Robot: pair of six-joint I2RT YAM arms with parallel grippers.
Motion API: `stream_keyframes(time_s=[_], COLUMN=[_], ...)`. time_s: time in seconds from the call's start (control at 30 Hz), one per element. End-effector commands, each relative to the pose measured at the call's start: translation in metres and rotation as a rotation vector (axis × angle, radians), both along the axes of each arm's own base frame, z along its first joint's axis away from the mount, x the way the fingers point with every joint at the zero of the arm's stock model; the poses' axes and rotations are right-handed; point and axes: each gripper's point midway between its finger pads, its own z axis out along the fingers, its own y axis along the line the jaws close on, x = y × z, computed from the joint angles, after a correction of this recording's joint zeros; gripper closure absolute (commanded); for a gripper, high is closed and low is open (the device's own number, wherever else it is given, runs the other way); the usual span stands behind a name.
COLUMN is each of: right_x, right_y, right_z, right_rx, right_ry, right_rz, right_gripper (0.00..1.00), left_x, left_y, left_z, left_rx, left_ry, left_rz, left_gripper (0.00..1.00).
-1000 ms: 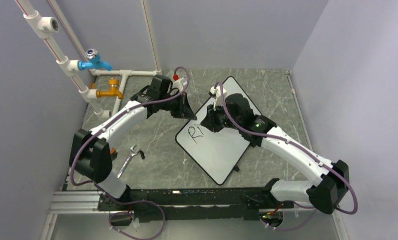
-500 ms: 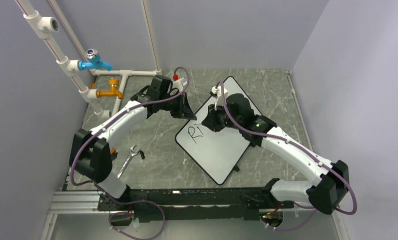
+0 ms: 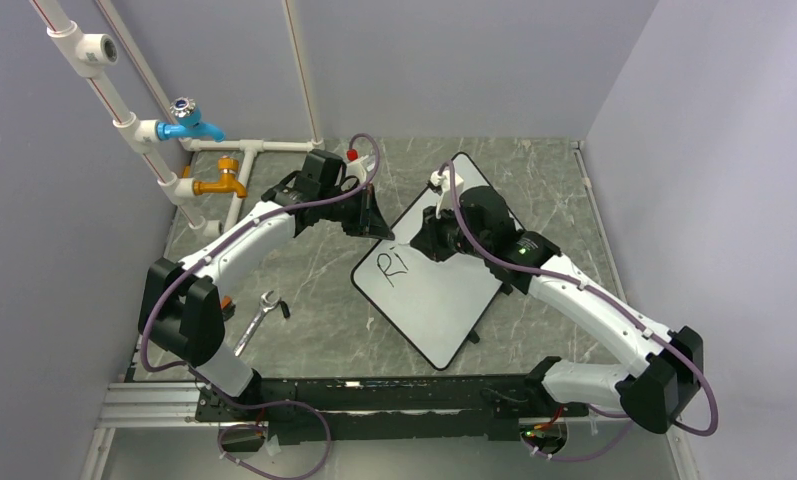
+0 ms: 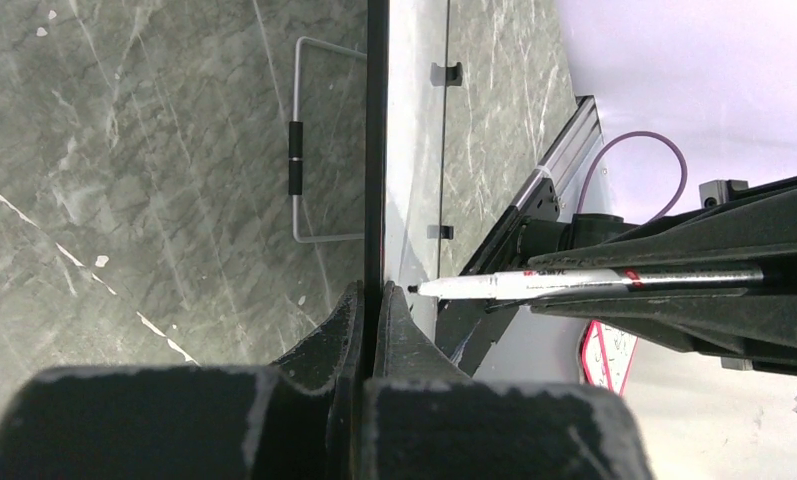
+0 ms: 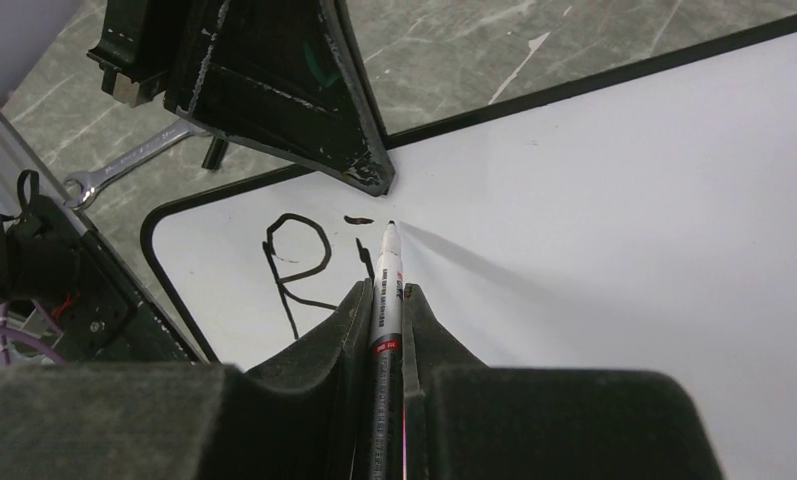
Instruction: Write a sentence on the whiteboard
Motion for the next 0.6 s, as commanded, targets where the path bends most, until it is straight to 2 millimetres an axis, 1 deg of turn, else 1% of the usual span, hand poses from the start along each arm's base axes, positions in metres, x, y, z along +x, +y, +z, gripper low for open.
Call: stream_keyframes(time_s=[0.0,0.13,0.23,0.27,0.5,0.57], right_x=[0.005,0.003,0.002,0.002,0.005,0.005], right_y=[-0.010,-0.017,-0.021,-0.022,-0.034,-0.036], right_z=[0.022,0.033,0.037,0.039,0.044,0.043], right_rx=[0.031,0.057,0.072,0.076,0.087,0.083], right_ry=[-0.066,-0.091,-0.101,-0.103,-0.104,-0.099], right_rz=[-0.027,-0.056,-0.063,-0.065,-0.101,-0.106], right_gripper=[1.00,1.00,1.00,1.00,1.00,1.00], left_x=[0.000,0.002,0.004,0.004,0.010,0.011], left_y=[-0.007,-0.001,0.003,0.006,0.009,0.008], left_z=[0.032,0.036,0.043,0.042,0.041,0.043], left_rx=[-0.020,0.040,0.082,0.102,0.145,0.144], left_ry=[-0.094,-0.118,-0.144,-0.144,-0.154,-0.158], left_rz=[-0.029,-0.046,-0.057,-0.066,-0.061,-0.054], left_gripper=[1.00,1.00,1.00,1.00,1.00,1.00])
